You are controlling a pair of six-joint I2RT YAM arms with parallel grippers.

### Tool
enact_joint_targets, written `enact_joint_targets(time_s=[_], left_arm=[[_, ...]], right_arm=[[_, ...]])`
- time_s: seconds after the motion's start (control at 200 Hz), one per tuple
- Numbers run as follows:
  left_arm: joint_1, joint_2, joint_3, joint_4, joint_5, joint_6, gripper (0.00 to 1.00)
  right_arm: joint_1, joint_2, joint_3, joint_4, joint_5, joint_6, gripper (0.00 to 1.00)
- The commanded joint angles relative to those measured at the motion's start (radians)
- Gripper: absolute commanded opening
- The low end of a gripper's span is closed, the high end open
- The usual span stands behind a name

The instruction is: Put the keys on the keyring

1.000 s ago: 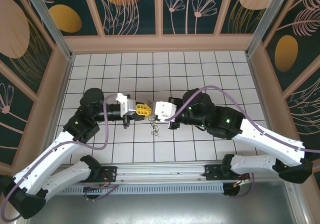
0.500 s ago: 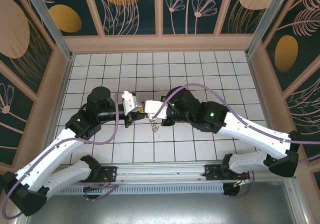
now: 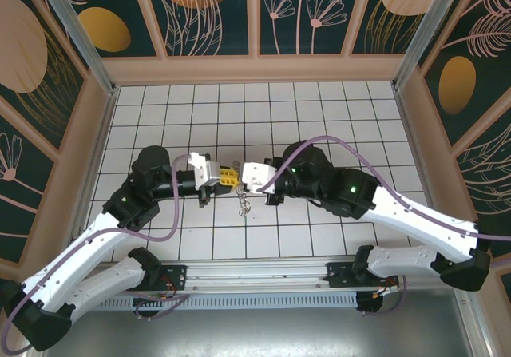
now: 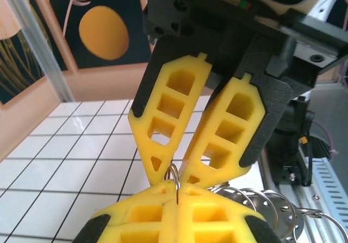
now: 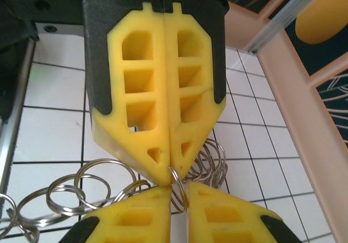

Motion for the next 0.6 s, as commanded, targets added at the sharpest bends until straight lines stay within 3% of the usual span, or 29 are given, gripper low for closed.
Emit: enact_joint_targets(time_s=[0.0, 0.305, 0.465, 0.596], left_arm=[[-0.014, -0.031, 0.008, 0.179, 0.128, -0.042, 0.0], [-0.014, -0.081, 0.008, 0.262, 0.181, -0.12, 0.0], [-0.013, -0.08, 0.007, 0.284, 0.206, -0.146, 0.0], [-0.014, -0.065, 0.021, 0.218, 0.175, -0.099, 0.0]], right_arm=[[-0.008, -0.012, -0.035, 0.104, -0.099, 0.013, 0.14], [-0.014, -0.044, -0.056, 0.153, -0.157, 0.0, 0.1], [-0.018, -0.072, -0.068, 0.19, -0.183, -0.006, 0.0], [-0.02, -0.083, -0.069, 0.194, -0.169, -0.006, 0.0]])
